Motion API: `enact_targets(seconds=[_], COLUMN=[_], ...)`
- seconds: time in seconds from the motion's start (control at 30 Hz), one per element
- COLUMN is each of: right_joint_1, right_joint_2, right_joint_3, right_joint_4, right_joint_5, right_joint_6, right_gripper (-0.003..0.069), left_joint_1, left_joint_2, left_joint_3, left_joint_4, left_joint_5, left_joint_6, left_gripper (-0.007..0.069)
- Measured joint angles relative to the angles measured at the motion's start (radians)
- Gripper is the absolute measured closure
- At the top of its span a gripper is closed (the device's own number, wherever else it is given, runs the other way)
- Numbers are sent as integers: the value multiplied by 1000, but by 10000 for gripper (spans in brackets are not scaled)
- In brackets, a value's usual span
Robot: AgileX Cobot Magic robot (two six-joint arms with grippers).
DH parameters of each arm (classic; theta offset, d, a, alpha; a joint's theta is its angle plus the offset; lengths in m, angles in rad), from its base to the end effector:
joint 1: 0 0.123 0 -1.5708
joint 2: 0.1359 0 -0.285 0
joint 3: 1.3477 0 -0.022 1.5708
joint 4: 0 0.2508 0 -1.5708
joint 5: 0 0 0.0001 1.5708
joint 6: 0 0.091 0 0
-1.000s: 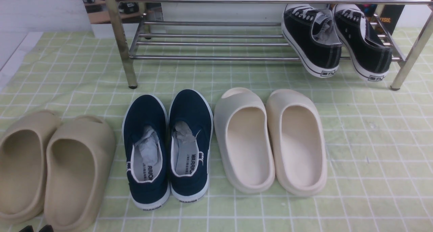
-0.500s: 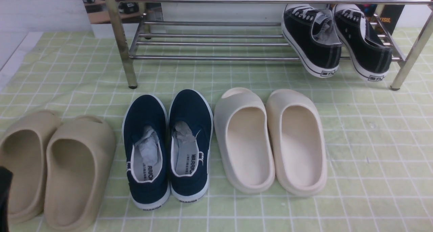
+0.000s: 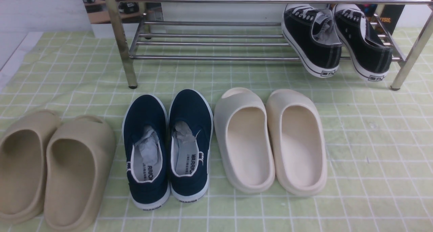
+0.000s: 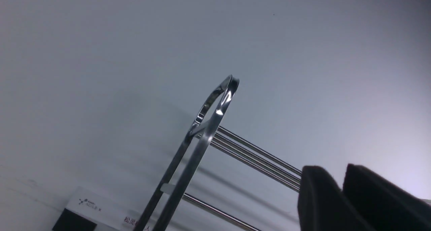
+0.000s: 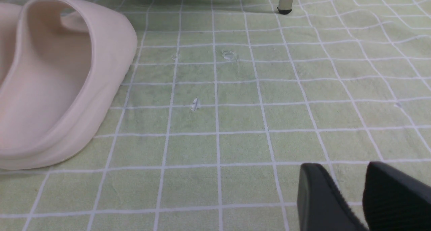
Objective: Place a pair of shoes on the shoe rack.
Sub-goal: Use the left arm to grab the shoe closest to it
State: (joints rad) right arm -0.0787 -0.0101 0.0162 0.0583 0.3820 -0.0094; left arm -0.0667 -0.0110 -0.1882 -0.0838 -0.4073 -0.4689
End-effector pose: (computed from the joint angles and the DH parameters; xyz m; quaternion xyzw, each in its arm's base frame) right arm 0.0523 -0.0021 0.1740 0.0432 0.8037 -0.0013 0.5934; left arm 0.0218 0.0016 0.3084 -0.1155 0.4094 -0.2661 0.8650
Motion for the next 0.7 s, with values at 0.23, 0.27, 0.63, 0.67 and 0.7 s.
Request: enact_targets(seconds=[0.23, 0.27, 0.63, 0.67, 0.7], right_joint_1=[0, 0, 0, 0, 0], right_joint_2=[0, 0, 0, 0, 0], right_joint_3=[0, 0, 0, 0, 0], right_joint_4=[0, 0, 0, 0, 0], right_joint_5=[0, 0, 0, 0, 0], right_joint_6=[0, 0, 0, 0, 0], right_gripper=[419, 419, 419, 419, 419], left_joint_1=[0, 0, 0, 0, 0], left_joint_2=[221, 265, 883, 937, 977], left_joint_3=[-420, -456, -572, -583, -590], left_joint_4=[14, 19, -252, -304, -336], left_joint_5=[627, 712, 1152, 1196, 1226], left_joint_6=[107, 117, 345, 385, 402], left_gripper=[638, 638, 638, 638, 638])
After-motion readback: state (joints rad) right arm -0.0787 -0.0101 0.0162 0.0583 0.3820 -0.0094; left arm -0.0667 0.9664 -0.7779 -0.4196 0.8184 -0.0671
